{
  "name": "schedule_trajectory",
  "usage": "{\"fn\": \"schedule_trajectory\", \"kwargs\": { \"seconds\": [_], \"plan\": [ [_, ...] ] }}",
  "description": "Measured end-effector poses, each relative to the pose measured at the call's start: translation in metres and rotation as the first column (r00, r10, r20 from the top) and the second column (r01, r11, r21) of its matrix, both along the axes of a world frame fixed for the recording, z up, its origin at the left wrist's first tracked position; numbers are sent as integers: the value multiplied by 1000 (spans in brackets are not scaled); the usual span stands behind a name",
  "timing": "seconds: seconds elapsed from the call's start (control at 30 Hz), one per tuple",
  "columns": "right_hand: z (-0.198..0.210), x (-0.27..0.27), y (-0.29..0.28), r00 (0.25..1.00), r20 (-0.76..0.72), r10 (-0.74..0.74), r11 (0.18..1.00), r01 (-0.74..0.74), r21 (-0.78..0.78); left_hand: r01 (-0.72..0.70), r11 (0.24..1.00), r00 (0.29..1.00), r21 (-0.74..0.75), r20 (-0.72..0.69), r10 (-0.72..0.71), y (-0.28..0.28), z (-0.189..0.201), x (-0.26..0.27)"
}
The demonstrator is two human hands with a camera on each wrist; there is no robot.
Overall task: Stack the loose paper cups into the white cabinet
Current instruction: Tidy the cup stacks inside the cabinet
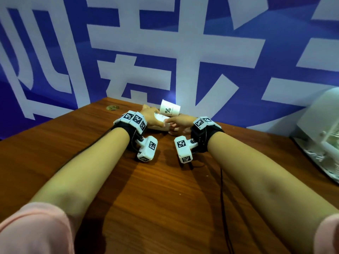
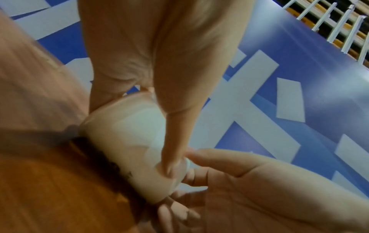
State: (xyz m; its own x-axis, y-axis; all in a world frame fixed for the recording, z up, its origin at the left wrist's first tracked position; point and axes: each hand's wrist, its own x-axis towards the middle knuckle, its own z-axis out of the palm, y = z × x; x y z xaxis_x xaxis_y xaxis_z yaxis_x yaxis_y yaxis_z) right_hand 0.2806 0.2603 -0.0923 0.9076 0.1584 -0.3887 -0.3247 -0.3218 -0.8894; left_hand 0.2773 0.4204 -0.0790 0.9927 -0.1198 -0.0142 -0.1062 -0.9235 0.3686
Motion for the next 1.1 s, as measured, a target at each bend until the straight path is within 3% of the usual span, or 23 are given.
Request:
{"fn": "schedule_trajectory", "kwargs": {
  "seconds": [0.2,0.27,0.33,0.4,0.5,0.67,0.77,0.87,1.03,1.1],
  "plan": [
    [22,-36,-32,998,-53,34,999,-36,-39,97,974,985,205,-163,-64,-38,15,-29],
    [28,-45,-53,1000,-20,20,996,-21,-81,170,972,964,164,-234,-130,-62,19,-36],
    [32,-52,-83,1000,6,0,991,1,-135,258,965,926,38,-296,-236,-88,12,-22],
    [47,-79,-117,996,8,-84,989,85,-123,331,939,880,-97,-328,-344,-126,23,-48],
    [75,-126,-170,980,130,-154,978,170,-118,388,904,868,-179,-258,-424,-189,43,-89],
    [105,-198,-273,902,341,-266,943,317,-103,477,868,876,-139,3,-481,-318,44,-81],
    [116,-242,-335,810,459,-366,912,410,4,498,851,867,-167,99,-488,-371,77,-167],
    [125,-287,-388,725,527,-444,880,462,107,522,816,852,-247,199,-484,-428,89,-212],
    [132,-328,-463,436,757,-487,716,695,60,688,605,725,-400,391,-567,-509,94,-255],
    [132,-339,-482,384,811,-441,678,735,22,734,511,678,-447,450,-581,-529,95,-264]
  ]
}}
